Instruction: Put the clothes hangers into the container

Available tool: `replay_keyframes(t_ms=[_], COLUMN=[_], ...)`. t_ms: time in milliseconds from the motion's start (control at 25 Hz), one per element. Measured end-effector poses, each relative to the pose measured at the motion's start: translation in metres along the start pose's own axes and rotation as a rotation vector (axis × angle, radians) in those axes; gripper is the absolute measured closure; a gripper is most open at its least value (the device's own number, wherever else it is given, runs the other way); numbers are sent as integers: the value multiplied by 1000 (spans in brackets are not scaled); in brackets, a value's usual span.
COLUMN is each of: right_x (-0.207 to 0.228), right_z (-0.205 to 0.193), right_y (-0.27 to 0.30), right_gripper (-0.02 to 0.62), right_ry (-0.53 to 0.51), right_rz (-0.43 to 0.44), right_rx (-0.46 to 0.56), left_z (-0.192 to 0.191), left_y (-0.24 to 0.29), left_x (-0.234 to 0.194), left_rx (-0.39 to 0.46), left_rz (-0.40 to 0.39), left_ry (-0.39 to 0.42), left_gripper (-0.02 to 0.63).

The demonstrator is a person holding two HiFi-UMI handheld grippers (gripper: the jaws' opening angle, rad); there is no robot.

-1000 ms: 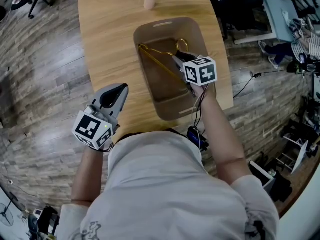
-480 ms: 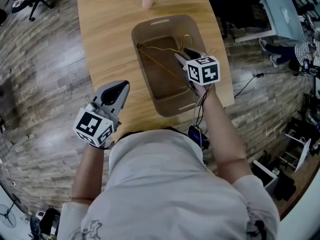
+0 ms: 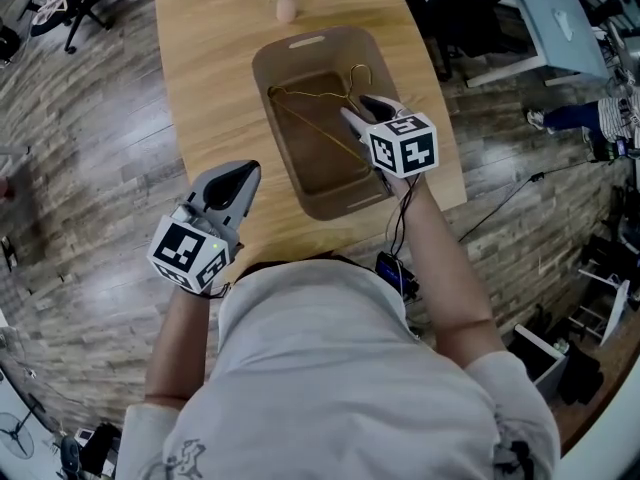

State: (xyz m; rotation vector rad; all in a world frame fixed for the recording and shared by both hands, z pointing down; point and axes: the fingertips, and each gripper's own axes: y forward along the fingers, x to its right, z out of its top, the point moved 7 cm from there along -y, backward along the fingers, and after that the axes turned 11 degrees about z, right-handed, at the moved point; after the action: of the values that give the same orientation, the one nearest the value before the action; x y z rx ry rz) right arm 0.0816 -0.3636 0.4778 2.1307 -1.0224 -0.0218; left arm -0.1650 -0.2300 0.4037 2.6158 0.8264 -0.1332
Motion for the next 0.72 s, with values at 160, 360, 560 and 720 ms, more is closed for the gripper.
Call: replay_keyframes(t_ms=[160,360,560,720], right_x=[-14,-27,-35,-46], right_z=[5,6,-5,-15], right_y=[-22,-51,-81,-107], right_gripper=[423,454,480,518], right_ry=[-25,-64,-94,-117], right_rz=[25,60,91,107], right_rx=[41,90,109,140], left_z=[5,8,7,5], left_y=[-7,-14,-19,-24], left_x=[16,40,65,88], left_rx=[9,25,38,42], left_rz=[8,24,32,38], left_ry=[19,36,51,61], left_gripper=[600,600,600,600])
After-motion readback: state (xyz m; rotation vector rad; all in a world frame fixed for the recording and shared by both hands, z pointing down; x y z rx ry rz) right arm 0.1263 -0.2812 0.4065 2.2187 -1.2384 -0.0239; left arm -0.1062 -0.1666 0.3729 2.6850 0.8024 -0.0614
